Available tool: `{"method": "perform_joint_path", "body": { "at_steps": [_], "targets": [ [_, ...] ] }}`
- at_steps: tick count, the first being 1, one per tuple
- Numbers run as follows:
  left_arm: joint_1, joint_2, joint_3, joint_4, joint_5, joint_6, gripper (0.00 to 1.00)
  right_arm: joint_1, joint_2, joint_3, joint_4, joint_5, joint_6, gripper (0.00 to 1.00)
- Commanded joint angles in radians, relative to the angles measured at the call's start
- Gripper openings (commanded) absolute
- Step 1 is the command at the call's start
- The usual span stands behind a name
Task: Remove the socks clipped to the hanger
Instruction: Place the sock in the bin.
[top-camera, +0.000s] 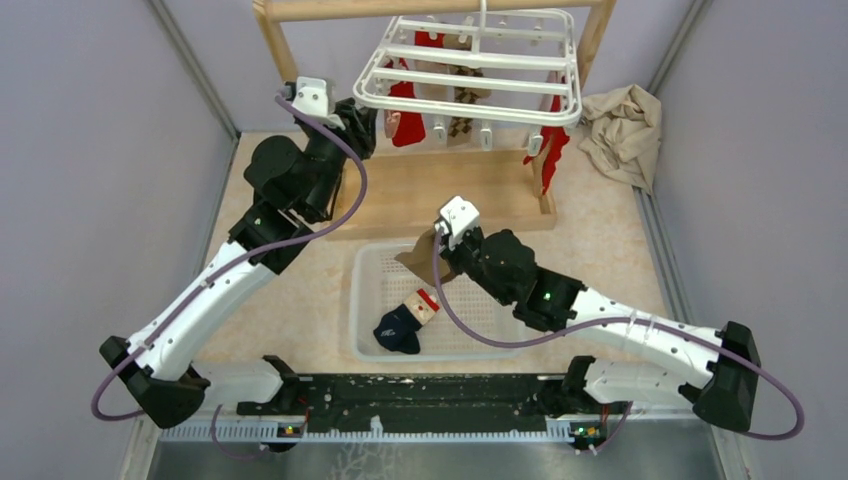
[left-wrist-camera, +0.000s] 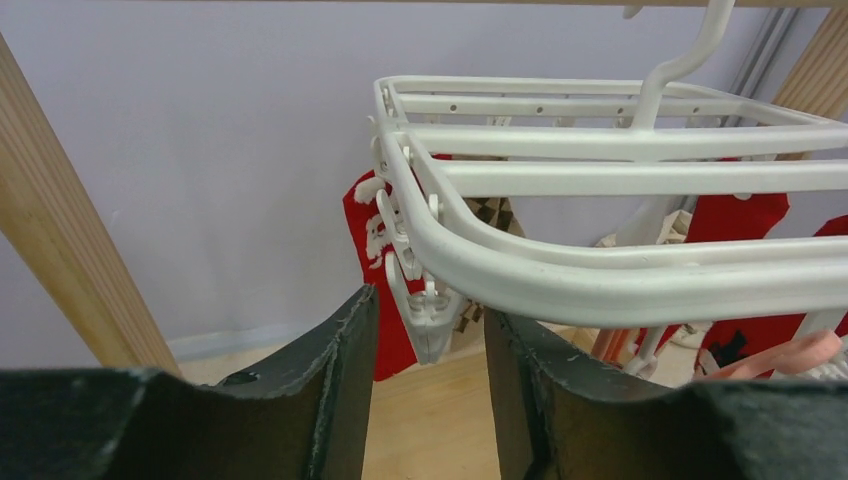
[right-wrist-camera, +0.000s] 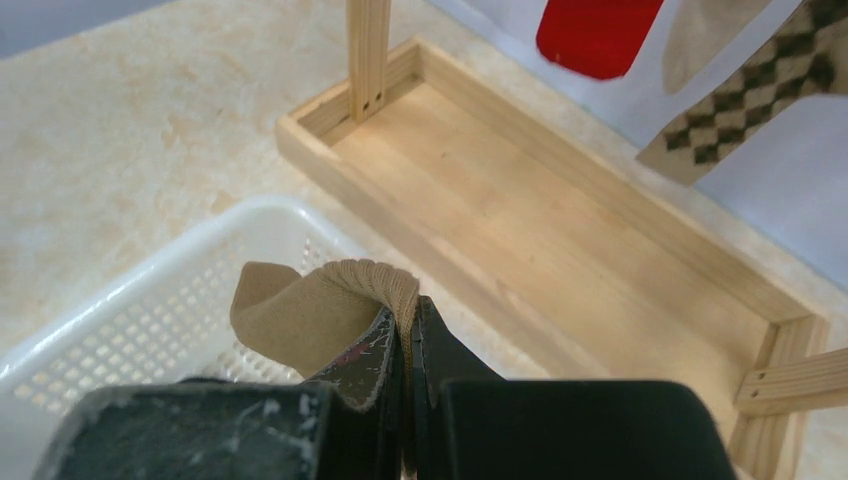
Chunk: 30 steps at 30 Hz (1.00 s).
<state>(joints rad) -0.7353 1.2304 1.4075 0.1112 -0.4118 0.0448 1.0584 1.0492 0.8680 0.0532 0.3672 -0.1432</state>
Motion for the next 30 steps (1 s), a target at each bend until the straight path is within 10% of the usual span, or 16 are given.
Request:
{"method": "perform_joint_path", "body": {
  "at_steps": [1,10,12,17,30],
  "targets": [
    [-0.005,-0.041,-0.022,-0.032,0.022,-0.020,0.54,0.009,-0.069,-0.054,-0.017,-0.057,0.077,0.00],
    [-0.006,-0.106,-0.095,-0.082,0.042,-0.075,0.73,0.010,-0.081,-0.157,-0.038,-0.107,0.191,0.00],
    [-0.006,-0.123,-0.115,-0.094,0.042,-0.085,0.98,0.009,-0.060,-0.172,-0.039,-0.116,0.219,0.00],
    [-0.006,-0.163,-0.168,-0.144,0.036,-0.116,0.99,0.009,0.003,-0.207,-0.022,-0.123,0.280,0.01],
    [-0.006,-0.272,-0.306,-0.241,0.073,-0.189,0.99,0.009,0.087,-0.213,-0.105,-0.090,0.439,0.74]
  ]
}}
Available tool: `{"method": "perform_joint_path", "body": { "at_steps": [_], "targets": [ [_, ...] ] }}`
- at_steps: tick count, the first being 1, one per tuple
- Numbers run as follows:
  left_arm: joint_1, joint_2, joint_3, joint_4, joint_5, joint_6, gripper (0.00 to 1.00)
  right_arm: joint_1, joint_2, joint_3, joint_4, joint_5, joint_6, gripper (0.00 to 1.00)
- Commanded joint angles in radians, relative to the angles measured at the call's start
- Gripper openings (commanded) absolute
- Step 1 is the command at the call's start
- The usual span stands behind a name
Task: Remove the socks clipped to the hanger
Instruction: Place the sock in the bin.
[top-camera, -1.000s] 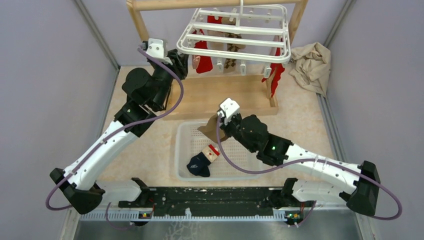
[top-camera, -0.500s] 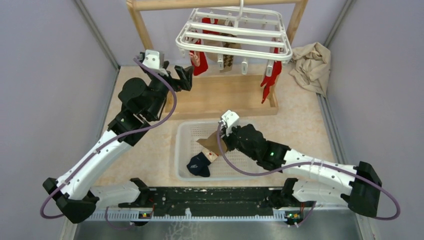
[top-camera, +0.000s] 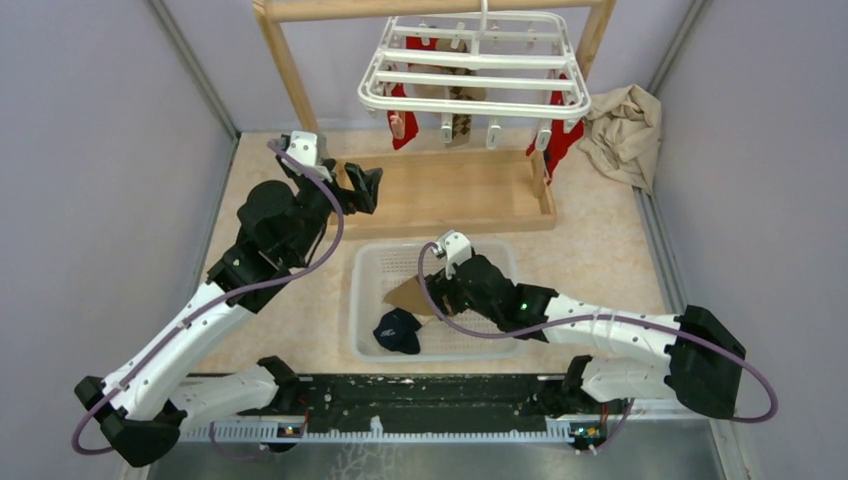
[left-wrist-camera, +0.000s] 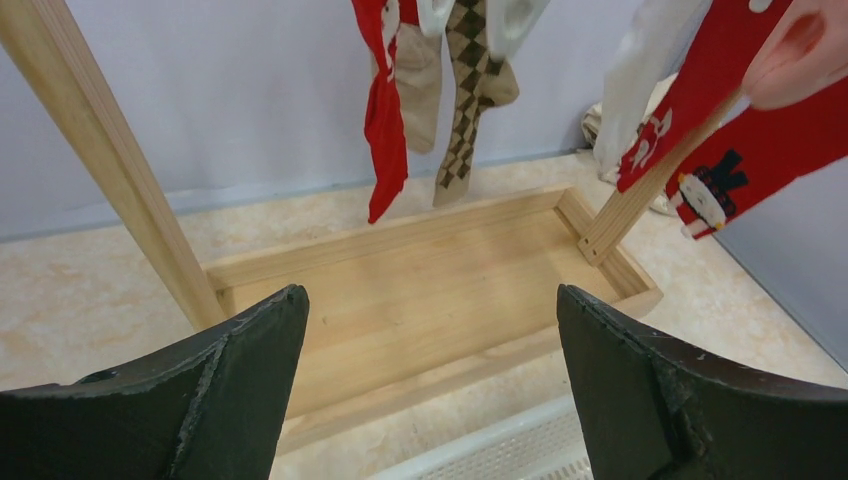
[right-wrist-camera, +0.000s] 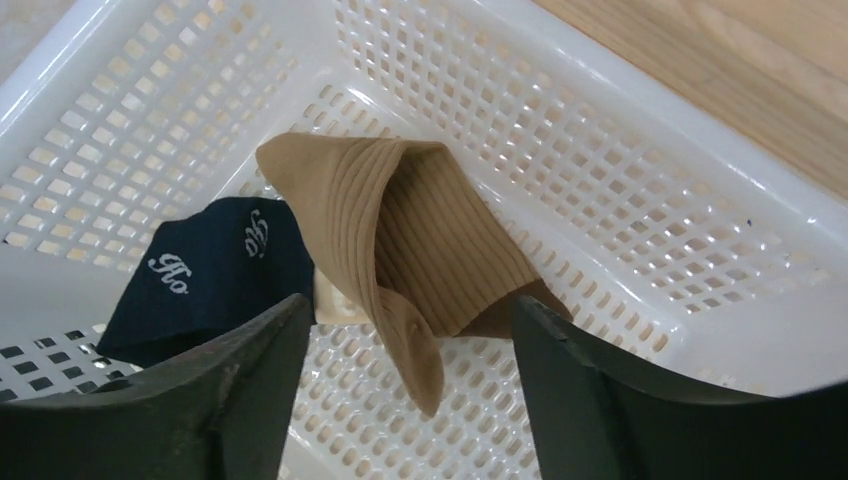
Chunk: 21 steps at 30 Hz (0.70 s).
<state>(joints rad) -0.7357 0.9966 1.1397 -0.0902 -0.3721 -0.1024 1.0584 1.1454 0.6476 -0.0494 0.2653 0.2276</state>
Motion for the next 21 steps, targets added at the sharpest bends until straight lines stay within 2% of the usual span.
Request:
{"method": "perform_joint_path", "body": {
  "at_steps": [1,4,5,9,15,17,21],
  "targets": [
    [-0.005,-0.046,-0.049,-0.052,0.046,-0.050,0.99,0.009,-0.016,0.003,-0.008,0.010,0.080,0.77],
    [-0.005,-0.070,-0.092,-0.079,0.072,-0.074,0.99,0.009,-0.049,-0.022,-0.018,0.005,0.105,0.93],
    [-0.005,-0.078,-0.107,-0.085,0.083,-0.084,0.99,0.009,-0.060,-0.033,-0.018,0.005,0.114,0.95],
    [-0.005,-0.110,-0.166,-0.098,0.126,-0.128,0.99,0.009,-0.111,-0.080,-0.021,0.020,0.152,0.96],
    [-0.005,-0.121,-0.239,-0.107,0.184,-0.180,0.99,-0.011,-0.238,-0.142,-0.044,0.153,0.238,0.99],
    [-0.006,-0.124,-0.263,-0.106,0.195,-0.195,0.99,-0.067,-0.286,-0.165,-0.045,0.130,0.261,0.98],
    [-0.009,-0.130,-0.305,-0.097,0.223,-0.223,0.99,-0.258,-0.368,-0.208,-0.050,0.001,0.295,0.98]
  ]
}}
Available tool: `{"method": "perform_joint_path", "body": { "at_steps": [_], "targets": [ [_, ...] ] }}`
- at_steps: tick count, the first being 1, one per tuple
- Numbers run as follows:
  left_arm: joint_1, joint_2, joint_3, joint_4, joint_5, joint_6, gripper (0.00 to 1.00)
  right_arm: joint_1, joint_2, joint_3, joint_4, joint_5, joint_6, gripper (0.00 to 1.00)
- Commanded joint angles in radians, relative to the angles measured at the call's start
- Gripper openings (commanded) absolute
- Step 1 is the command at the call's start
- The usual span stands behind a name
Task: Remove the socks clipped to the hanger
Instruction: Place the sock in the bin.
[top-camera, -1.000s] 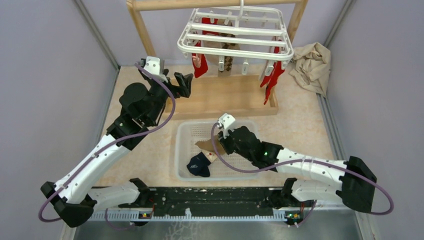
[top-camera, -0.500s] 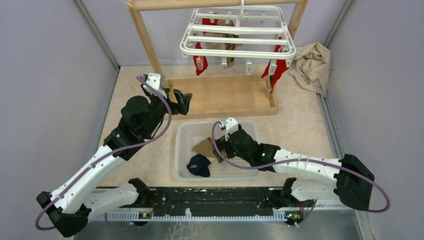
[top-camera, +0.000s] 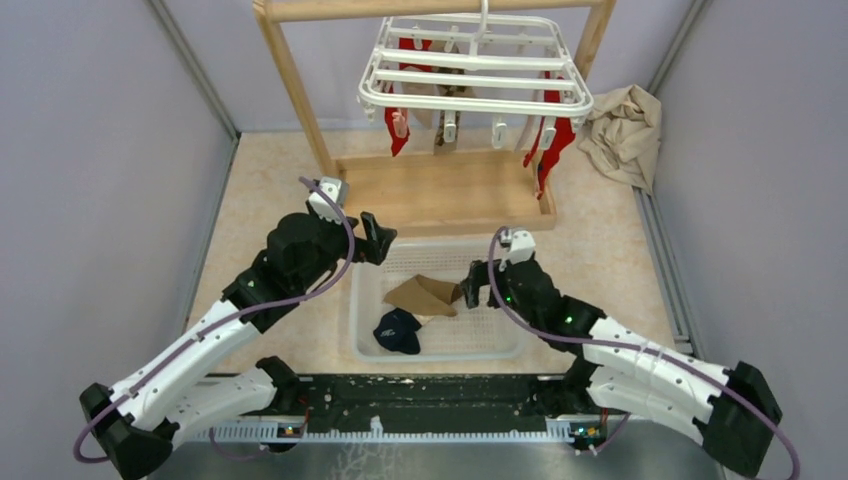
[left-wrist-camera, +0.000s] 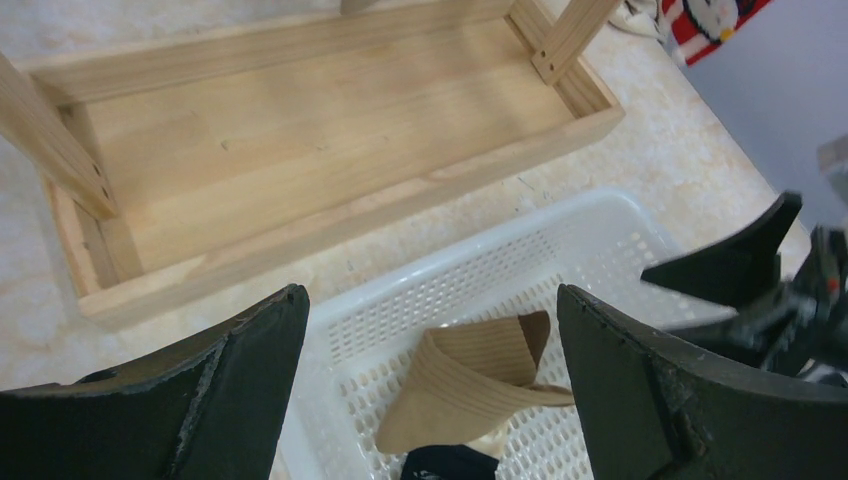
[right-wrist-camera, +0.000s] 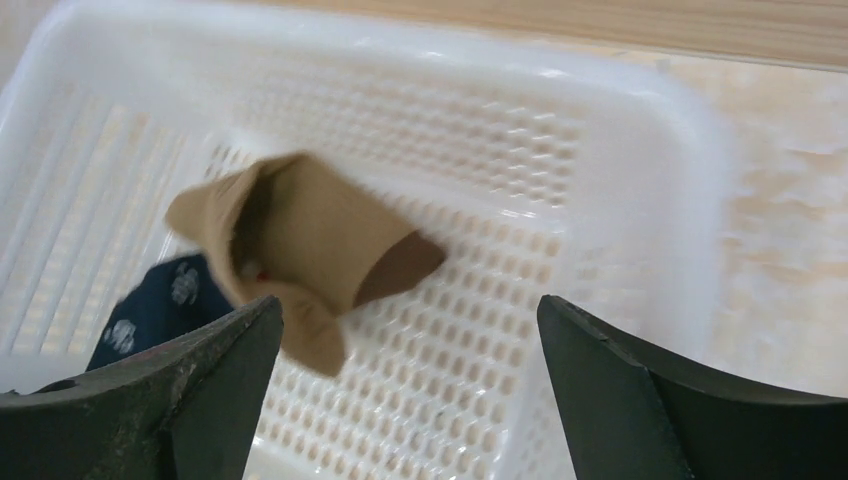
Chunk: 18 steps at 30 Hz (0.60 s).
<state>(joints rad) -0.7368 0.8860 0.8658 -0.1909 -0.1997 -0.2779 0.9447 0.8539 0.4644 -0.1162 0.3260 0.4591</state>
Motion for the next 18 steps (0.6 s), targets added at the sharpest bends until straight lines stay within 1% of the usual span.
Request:
{"method": "perform_joint_path", "body": {
  "at_steps": [1,4,6,9,14,18],
  "targets": [
    [-0.011,-0.020,-0.042,0.005,0.058,-0.057,0.99,-0.183,-0.094,-0.032,0.012,-0.070,0.065,0.98],
    [-0.021,-0.026,-0.073,0.005,0.067,-0.077,0.99,-0.267,-0.125,-0.021,-0.006,-0.044,0.053,0.98],
    [-0.030,-0.032,-0.097,0.007,0.070,-0.091,0.99,-0.298,-0.131,0.001,-0.008,-0.015,0.044,0.98],
    [-0.042,-0.044,-0.140,0.017,0.074,-0.113,0.99,-0.352,-0.133,0.026,0.013,-0.010,0.033,0.98],
    [-0.068,-0.054,-0.171,0.025,0.067,-0.128,0.99,-0.463,-0.115,0.074,0.056,-0.076,0.013,0.98],
    [-0.076,-0.062,-0.184,0.017,0.059,-0.132,0.99,-0.519,-0.109,0.110,0.098,-0.119,-0.024,0.97]
  ]
}}
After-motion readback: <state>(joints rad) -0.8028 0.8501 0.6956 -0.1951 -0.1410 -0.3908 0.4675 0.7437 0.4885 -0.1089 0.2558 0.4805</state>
